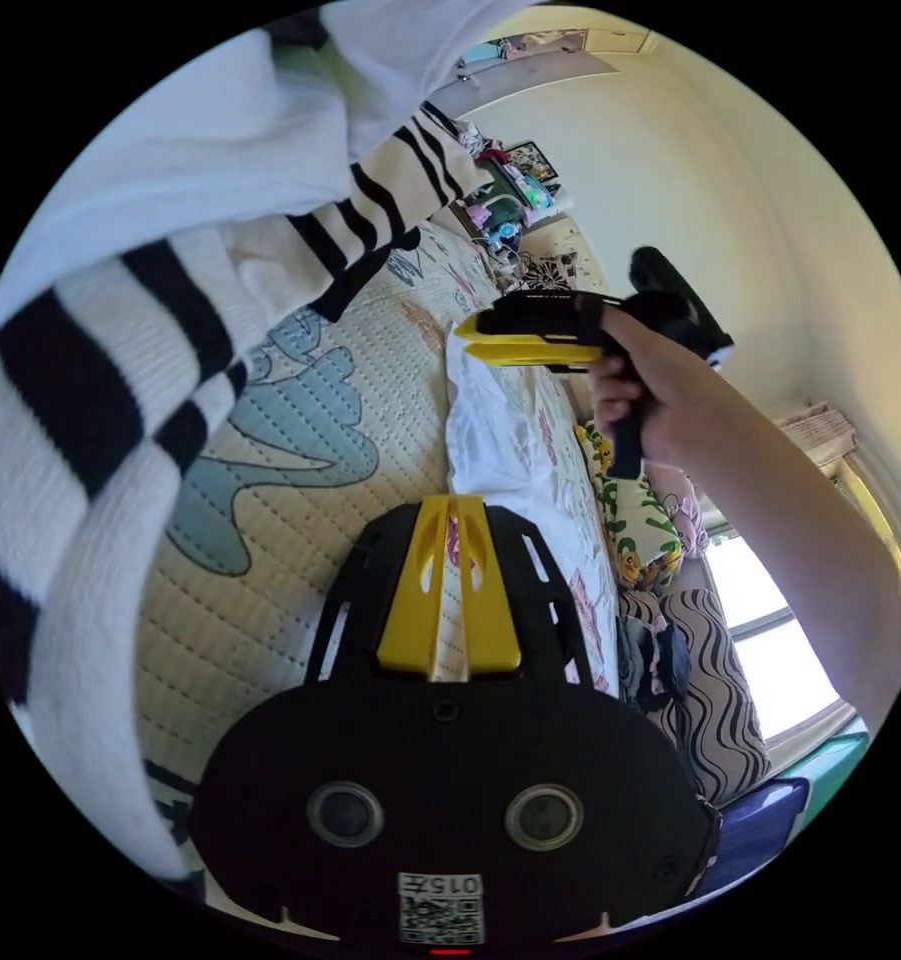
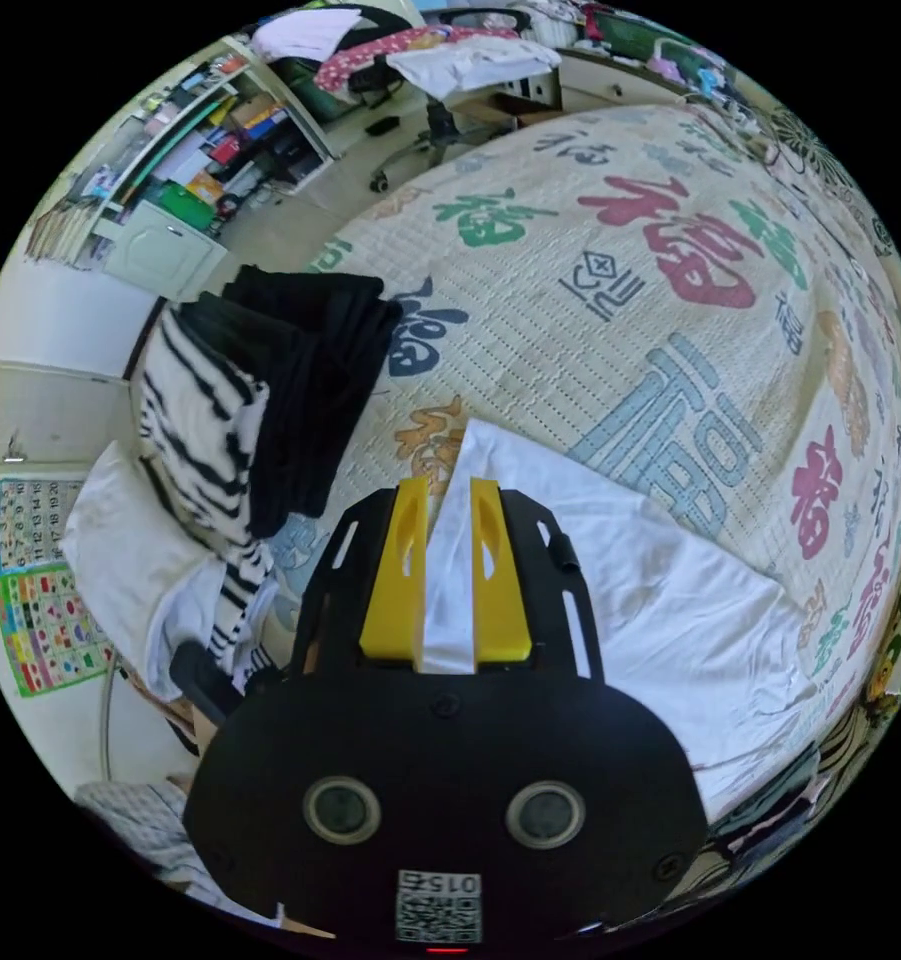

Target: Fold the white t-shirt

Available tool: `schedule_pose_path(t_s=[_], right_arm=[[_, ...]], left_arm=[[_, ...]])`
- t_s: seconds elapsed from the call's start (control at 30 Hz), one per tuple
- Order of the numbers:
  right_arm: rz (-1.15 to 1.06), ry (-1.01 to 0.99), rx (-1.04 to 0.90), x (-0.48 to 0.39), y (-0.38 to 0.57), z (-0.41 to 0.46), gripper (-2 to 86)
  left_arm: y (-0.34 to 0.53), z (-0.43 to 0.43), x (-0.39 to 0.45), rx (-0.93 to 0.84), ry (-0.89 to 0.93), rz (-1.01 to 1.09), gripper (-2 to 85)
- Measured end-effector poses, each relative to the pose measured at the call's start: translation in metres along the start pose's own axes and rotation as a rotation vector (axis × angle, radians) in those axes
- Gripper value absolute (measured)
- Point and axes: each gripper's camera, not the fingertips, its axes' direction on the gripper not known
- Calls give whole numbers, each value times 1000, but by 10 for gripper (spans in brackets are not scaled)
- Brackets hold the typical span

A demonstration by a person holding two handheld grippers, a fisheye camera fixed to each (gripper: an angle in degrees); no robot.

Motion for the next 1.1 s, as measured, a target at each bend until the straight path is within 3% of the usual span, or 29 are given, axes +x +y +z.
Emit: schedule_pose_path(t_s=[0.17, 0.37, 0.57, 0.7, 0.93, 1.1], right_arm=[[5, 115, -52, 0, -17, 8, 8], [22, -34, 74, 38, 7, -33, -9], [163, -338, 380, 130, 106, -100, -10], [288, -455, 513, 197, 206, -107, -8], [517, -407, 411, 269, 321, -52, -1], [544, -324, 465, 293, 356, -55, 1]], left_arm=[[-5, -5, 6, 3, 11, 4, -6], [-16, -6, 46, 10, -19, 68, -6], [-18, -10, 159, 51, -21, 368, -5], [17, 28, 243, -45, -27, 607, -3], [72, 135, 300, -353, -138, 720, 26], [50, 156, 336, -290, -102, 699, 35]])
